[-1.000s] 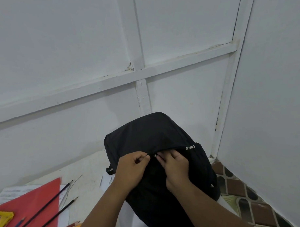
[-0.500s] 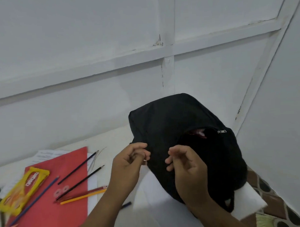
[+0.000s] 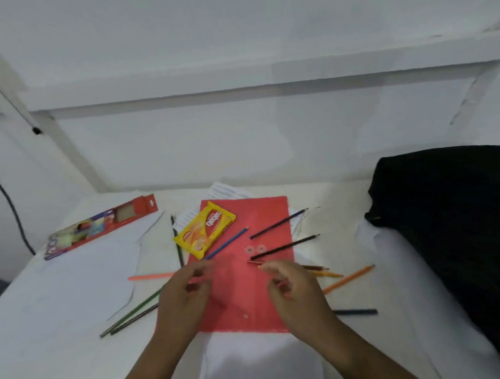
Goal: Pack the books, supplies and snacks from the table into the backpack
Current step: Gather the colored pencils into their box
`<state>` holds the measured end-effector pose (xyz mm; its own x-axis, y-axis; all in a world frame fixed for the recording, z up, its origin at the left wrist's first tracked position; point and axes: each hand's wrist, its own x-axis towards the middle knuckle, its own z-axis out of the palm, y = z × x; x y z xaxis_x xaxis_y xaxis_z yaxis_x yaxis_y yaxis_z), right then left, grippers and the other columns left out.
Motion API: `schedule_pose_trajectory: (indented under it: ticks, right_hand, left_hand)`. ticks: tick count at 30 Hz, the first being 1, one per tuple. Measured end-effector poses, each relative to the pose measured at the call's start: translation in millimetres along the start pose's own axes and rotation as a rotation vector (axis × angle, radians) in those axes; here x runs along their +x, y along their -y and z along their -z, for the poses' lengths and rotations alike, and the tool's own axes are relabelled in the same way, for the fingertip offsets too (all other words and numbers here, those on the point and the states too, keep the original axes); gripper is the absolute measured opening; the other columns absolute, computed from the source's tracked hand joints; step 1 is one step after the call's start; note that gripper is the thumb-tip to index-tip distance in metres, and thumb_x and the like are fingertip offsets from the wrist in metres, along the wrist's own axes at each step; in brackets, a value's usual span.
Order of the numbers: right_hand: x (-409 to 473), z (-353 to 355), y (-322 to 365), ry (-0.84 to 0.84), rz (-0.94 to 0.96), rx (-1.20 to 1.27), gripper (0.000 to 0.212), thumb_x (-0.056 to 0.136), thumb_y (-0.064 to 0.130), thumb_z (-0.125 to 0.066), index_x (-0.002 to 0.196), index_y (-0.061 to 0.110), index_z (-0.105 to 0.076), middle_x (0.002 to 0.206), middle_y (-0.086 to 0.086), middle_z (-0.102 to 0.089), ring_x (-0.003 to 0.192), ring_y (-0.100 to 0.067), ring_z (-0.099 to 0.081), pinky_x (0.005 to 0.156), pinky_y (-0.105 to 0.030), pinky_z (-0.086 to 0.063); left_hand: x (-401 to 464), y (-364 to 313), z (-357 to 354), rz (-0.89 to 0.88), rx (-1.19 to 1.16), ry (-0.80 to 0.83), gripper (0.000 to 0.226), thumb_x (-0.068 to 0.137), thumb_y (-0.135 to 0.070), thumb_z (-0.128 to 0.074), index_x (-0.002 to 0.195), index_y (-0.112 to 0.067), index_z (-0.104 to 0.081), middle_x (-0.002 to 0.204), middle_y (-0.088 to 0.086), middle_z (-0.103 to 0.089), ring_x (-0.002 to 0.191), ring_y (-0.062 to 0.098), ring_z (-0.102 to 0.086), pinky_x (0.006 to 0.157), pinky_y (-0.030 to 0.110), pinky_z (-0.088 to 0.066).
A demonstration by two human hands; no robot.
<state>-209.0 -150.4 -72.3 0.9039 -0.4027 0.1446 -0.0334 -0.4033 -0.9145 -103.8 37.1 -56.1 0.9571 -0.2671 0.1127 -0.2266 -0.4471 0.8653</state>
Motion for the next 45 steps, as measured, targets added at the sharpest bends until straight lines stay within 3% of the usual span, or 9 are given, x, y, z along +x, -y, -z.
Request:
schedule_pose_trajectory:
  ticks: [4, 7, 11, 19, 25, 30, 34, 39, 45]
  right_hand:
    - [10, -56, -18, 0.118, 0.05, -0.289, 0.031, 0.087, 0.025, -0.059, 0.116, 0.034, -0.064, 0.124, 0.016, -0.053, 0.121, -0.001, -0.045, 0.105, -0.024, -0.039]
    - [9, -75, -33, 0.085, 0.146, -0.527, 0.026, 0.085, 0.035, -0.053, 0.107, 0.033, -0.068, 0.117, 0.015, -0.055, 0.116, -0.012, -0.046, 0.094, -0.036, -0.047]
    - [9, -77, -34, 0.008, 0.184, -0.532, 0.016, 0.08, 0.03, -0.061, 0.093, 0.028, -0.069, 0.107, 0.013, -0.059, 0.107, -0.015, -0.053, 0.087, -0.038, -0.05]
    - [14, -71, -27, -0.167, 0.17, -0.366, 0.019, 0.082, 0.024, -0.06, 0.096, 0.021, -0.072, 0.099, 0.008, -0.069, 0.098, -0.002, -0.058, 0.092, -0.013, -0.043]
    - [16, -48, -15, -0.34, 0.243, -0.316, 0.021, 0.079, 0.001, -0.064, 0.093, 0.013, -0.074, 0.094, 0.005, -0.073, 0.091, -0.002, -0.066, 0.087, -0.01, -0.047]
    - [5, -26, -8, -0.471, 0.194, -0.254, 0.027, 0.082, -0.005, -0.067, 0.091, 0.019, -0.073, 0.089, 0.018, -0.067, 0.085, 0.007, -0.063, 0.076, -0.009, -0.047]
    - [-12, 11, -6, -0.567, 0.134, -0.226, 0.023, 0.087, -0.003, -0.066, 0.093, 0.018, -0.073, 0.091, 0.016, -0.07, 0.086, -0.001, -0.066, 0.072, -0.014, -0.051]
    - [-42, 99, -6, -0.698, 0.062, -0.304, 0.024, 0.087, -0.005, -0.067, 0.095, 0.017, -0.073, 0.095, 0.018, -0.069, 0.088, -0.001, -0.065, 0.075, -0.011, -0.05]
    - [-88, 226, -22, -0.887, 0.02, -0.478, 0.024, 0.087, -0.008, -0.066, 0.099, 0.012, -0.073, 0.095, 0.008, -0.069, 0.089, 0.003, -0.064, 0.075, -0.005, -0.046]
  left_hand:
    - [32, 39, 39, -0.049, 0.104, -0.048, 0.037, 0.083, -0.011, -0.076, 0.096, -0.044, -0.064, 0.103, -0.021, -0.064, 0.097, -0.011, -0.058, 0.077, 0.011, -0.048]
    - [64, 55, 43, -0.073, 0.203, -0.016, 0.031, 0.078, -0.031, -0.079, 0.104, -0.039, -0.064, 0.108, -0.016, -0.063, 0.1, -0.004, -0.055, 0.088, 0.024, -0.046]
    - [103, 66, 30, 0.012, 0.334, 0.084, 0.06, 0.077, -0.061, -0.064, 0.126, -0.027, -0.059, 0.123, -0.001, -0.065, 0.121, 0.024, -0.054, 0.099, 0.045, -0.045]
    - [146, 65, 17, 0.141, 0.553, 0.11, 0.06, 0.074, -0.054, -0.075, 0.128, -0.037, -0.055, 0.123, -0.003, -0.064, 0.124, 0.028, -0.045, 0.097, 0.044, -0.034]
    - [141, 54, 30, 0.036, 0.026, 0.174, 0.051, 0.065, -0.009, -0.088, 0.099, -0.037, -0.063, 0.094, -0.002, -0.063, 0.085, 0.027, -0.067, 0.064, 0.03, -0.046]
    - [128, 5, 18, -0.043, -0.291, 0.226, 0.051, 0.073, 0.004, -0.081, 0.107, -0.031, -0.068, 0.104, -0.004, -0.071, 0.088, 0.028, -0.072, 0.076, 0.04, -0.058]
    - [110, -40, -14, 0.014, -0.504, 0.403, 0.047, 0.08, 0.006, -0.074, 0.111, -0.028, -0.067, 0.1, 0.009, -0.074, 0.088, 0.023, -0.07, 0.081, 0.041, -0.056]
    - [64, -94, -75, 0.18, -0.707, 0.702, 0.042, 0.09, 0.003, -0.06, 0.12, -0.026, -0.057, 0.084, 0.007, -0.073, 0.06, 0.019, -0.067, 0.05, 0.028, -0.053]
    - [2, -150, -149, 0.18, -0.66, 0.867, 0.035, 0.095, -0.008, -0.059, 0.114, -0.037, -0.06, 0.101, 0.007, -0.073, 0.077, 0.028, -0.072, 0.063, 0.044, -0.058]
